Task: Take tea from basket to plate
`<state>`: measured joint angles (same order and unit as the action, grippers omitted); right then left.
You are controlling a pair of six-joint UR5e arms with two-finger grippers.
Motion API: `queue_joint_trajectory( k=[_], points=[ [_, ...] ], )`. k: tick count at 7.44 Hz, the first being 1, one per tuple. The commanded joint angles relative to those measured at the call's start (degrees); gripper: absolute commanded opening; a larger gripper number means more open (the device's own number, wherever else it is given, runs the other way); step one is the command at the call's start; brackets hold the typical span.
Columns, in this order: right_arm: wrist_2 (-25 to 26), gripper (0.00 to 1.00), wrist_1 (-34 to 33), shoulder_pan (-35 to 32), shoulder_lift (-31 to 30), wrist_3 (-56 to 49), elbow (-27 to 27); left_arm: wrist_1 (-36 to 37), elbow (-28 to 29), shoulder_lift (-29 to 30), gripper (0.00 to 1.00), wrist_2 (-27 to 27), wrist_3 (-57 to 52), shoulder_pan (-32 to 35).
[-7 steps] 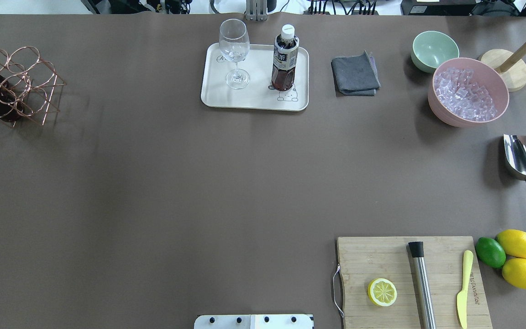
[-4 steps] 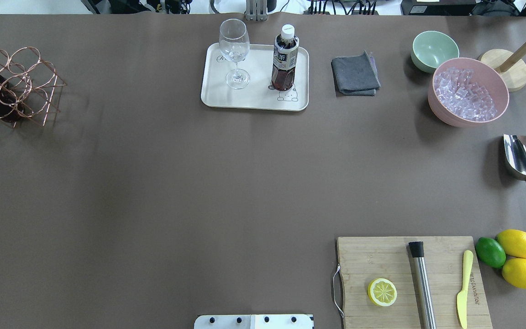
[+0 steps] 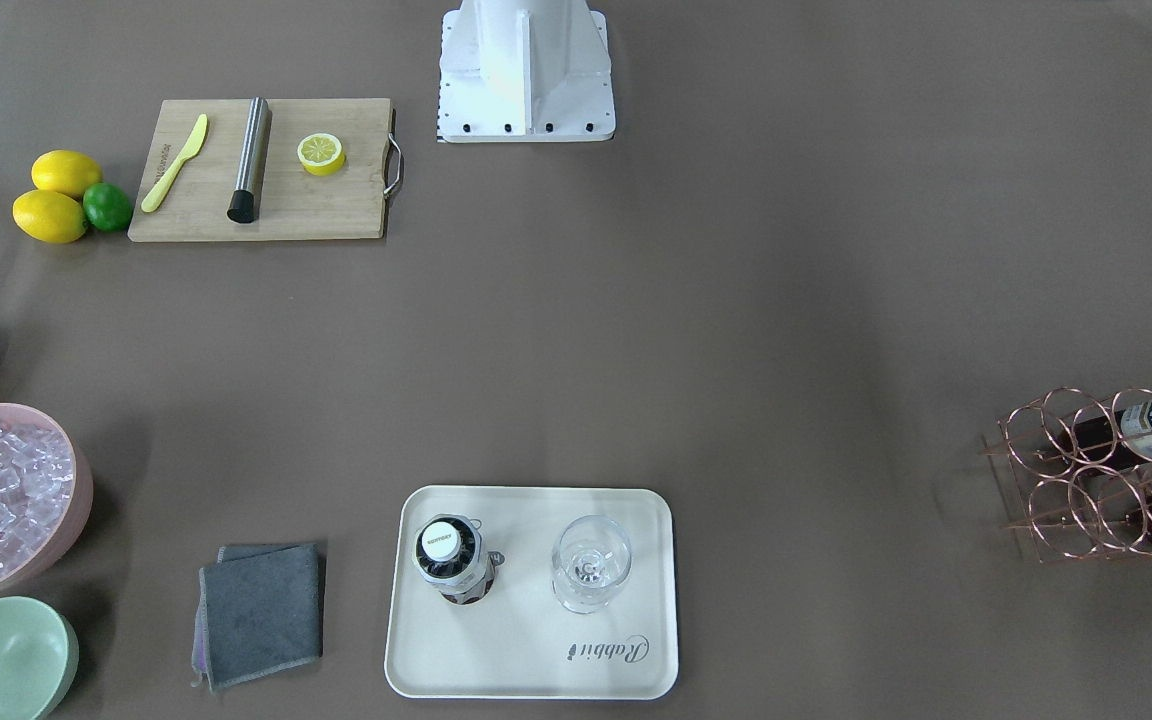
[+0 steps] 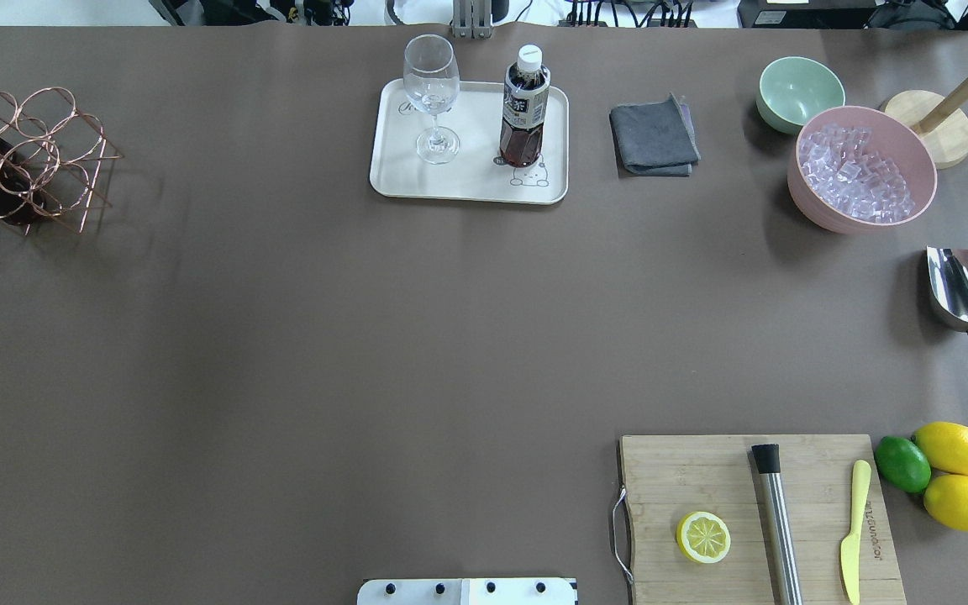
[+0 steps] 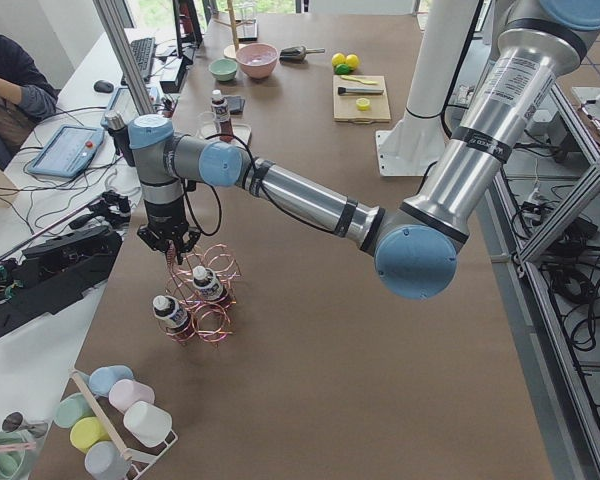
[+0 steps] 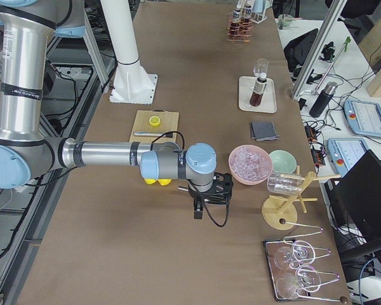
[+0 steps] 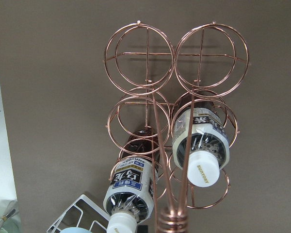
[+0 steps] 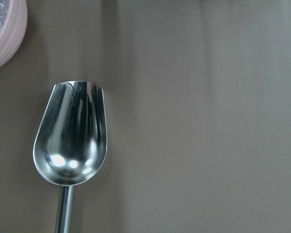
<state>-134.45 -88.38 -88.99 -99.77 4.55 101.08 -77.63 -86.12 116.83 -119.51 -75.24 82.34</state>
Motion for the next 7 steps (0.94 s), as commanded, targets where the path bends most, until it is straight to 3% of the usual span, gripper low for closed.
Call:
queue_joint_trajectory(
  k=[1,6,7],
  points=[
    [1.6,1.0,0.0,-0.9,0.0,0.2,-0.5,0.0,-0.5,-0.4,0.0,0.0,0.1,-0.1],
    [4.1,1.0,0.0,-0.3,0.4,0.2,-1.5,0.0,-1.5,-0.3,0.02,-0.1,0.0,-0.2],
    [4.2,1.0,0.0,-0.3,0.5,0.2,-1.4,0.1,-2.3,-0.5,0.46,-0.4,0.1,-0.2]
  ],
)
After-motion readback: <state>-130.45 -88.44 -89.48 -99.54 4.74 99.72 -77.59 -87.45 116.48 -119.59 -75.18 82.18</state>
